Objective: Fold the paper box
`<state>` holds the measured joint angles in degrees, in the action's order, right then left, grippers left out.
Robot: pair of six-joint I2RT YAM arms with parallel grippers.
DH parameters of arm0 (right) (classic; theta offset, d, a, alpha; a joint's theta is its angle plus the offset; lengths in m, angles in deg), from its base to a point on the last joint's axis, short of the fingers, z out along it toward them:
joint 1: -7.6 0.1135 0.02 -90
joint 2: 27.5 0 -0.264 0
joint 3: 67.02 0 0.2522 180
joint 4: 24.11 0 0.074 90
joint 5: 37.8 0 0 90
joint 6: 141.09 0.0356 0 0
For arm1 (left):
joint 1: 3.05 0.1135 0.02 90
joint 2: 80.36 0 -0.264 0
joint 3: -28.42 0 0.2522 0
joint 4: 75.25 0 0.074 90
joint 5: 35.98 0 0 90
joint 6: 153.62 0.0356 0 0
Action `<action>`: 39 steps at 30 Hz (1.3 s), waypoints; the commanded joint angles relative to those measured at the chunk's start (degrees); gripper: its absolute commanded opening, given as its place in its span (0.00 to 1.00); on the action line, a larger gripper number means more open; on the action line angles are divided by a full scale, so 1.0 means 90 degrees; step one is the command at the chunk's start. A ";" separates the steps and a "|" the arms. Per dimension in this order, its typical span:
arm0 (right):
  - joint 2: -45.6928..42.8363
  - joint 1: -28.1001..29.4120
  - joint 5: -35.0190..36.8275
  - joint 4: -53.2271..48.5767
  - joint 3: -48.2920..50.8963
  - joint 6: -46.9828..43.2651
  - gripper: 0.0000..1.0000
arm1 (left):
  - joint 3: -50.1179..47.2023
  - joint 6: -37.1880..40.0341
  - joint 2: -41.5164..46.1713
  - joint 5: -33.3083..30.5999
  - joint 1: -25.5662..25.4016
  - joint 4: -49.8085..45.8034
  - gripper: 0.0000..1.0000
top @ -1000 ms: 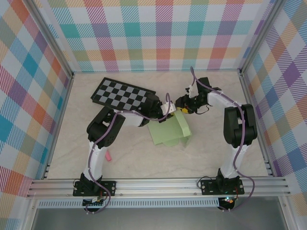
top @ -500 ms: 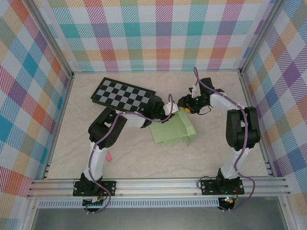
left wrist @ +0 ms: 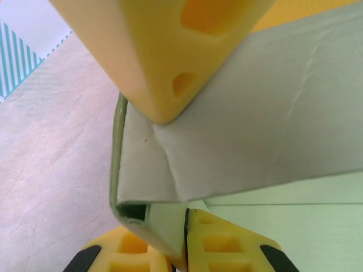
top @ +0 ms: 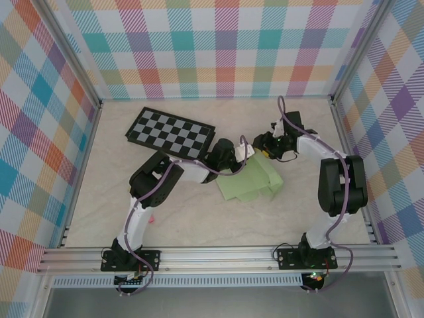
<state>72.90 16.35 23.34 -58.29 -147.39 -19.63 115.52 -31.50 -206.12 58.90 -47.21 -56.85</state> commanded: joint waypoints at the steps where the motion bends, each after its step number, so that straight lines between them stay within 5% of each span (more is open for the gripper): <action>1: -0.0220 0.0336 -0.0658 -0.0026 0.0368 0.0523 0.46 | 0.0363 0.0093 -0.0282 -0.0987 -0.0298 -0.0033 0.04; 12: -0.0439 0.0307 0.0807 -0.1082 -0.0309 -0.1103 0.49 | -0.0139 -0.0418 0.0040 -0.0885 -0.0195 0.0461 0.33; 27: -0.0647 0.0307 0.1273 -0.1543 -0.1022 -0.2382 0.54 | -0.0514 -0.1243 0.0344 -0.0451 0.0247 0.0789 0.39; 39: -0.0258 0.0307 0.1479 -0.1993 -0.1871 -0.3095 0.57 | -0.1221 -0.1546 0.0486 0.1654 0.0878 0.2354 0.46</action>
<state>68.96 18.95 35.76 -73.42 -161.31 -44.00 103.41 -43.94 -203.17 66.38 -40.45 -41.20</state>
